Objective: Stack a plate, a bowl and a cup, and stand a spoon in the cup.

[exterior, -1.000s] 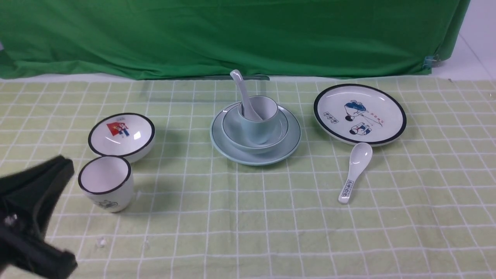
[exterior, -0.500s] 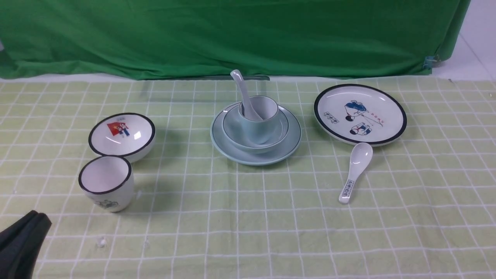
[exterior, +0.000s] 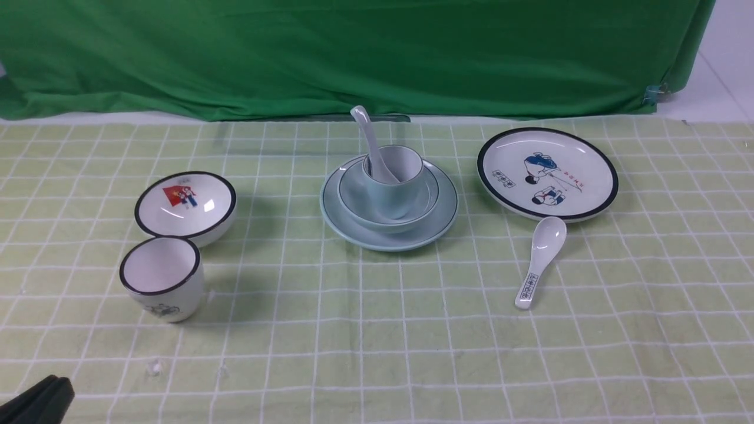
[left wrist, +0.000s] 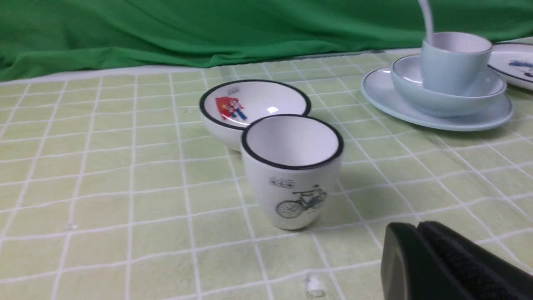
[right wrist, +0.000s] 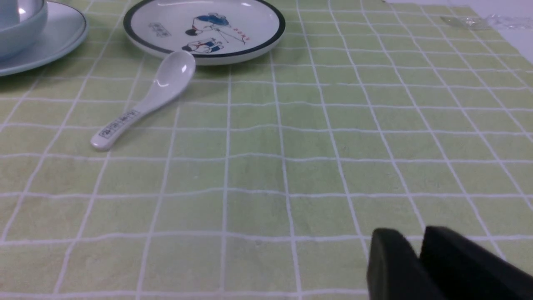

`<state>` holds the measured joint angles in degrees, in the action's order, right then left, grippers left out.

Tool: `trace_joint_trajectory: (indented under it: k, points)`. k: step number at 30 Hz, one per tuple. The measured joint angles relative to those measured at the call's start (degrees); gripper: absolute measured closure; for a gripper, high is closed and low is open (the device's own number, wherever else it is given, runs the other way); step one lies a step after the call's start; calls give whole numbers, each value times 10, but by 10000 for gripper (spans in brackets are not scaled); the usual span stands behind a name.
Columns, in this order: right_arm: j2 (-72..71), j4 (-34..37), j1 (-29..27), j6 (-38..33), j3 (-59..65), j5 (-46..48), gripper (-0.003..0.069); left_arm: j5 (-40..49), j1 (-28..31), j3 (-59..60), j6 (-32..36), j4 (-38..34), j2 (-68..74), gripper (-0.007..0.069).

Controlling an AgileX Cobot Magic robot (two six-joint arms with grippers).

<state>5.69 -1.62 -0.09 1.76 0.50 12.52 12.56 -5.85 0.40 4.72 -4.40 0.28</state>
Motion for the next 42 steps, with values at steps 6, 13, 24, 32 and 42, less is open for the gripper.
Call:
trace_joint_trajectory:
  k: [6,13,24,32,42]
  points:
    - [0,0,0,0,0,0,498,5,58,0,15,-9,-1,655]
    - [0,0,0,0,0,0,477,6,59,0,19,-5,-1,655]
    - [0,0,0,0,0,0,452,6,59,0,20,2,-1,655]
    - [0,0,0,0,0,0,438,6,59,0,20,2,-1,655]
    - [-57,0,31,0,0,7,422,8,59,0,20,3,-2,654]
